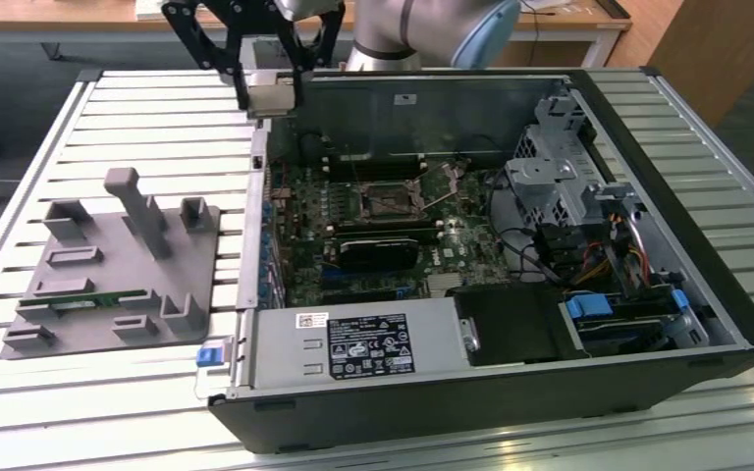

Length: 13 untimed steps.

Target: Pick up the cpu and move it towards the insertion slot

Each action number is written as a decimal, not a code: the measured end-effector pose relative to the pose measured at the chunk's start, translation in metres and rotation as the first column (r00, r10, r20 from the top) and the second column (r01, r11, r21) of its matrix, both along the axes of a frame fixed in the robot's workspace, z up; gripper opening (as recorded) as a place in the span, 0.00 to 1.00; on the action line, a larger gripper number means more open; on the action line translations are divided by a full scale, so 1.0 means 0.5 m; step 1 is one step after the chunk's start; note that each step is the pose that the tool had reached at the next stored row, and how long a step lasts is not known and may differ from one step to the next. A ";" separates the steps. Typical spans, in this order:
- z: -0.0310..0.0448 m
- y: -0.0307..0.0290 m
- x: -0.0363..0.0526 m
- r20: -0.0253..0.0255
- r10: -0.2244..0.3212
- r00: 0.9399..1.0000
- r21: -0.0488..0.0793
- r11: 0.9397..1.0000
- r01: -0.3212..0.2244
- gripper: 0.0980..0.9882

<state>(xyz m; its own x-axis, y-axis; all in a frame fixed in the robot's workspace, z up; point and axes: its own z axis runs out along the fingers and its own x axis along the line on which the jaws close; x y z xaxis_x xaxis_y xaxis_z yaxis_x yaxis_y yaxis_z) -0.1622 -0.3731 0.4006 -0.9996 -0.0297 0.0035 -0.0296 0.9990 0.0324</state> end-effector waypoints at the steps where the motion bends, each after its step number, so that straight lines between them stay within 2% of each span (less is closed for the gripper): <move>1: 0.000 0.002 0.006 0.000 0.000 1.000 0.000 1.000 0.000 0.50; 7: 0.000 0.015 0.037 0.000 0.000 1.000 0.000 1.000 0.000 0.50; 13: -0.001 0.036 0.065 0.000 0.000 1.000 0.000 1.000 0.000 0.50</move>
<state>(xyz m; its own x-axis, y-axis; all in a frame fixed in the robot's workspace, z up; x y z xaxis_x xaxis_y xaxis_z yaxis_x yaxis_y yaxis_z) -0.1296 -0.3550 0.4001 -0.9996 -0.0297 0.0035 -0.0295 0.9990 0.0323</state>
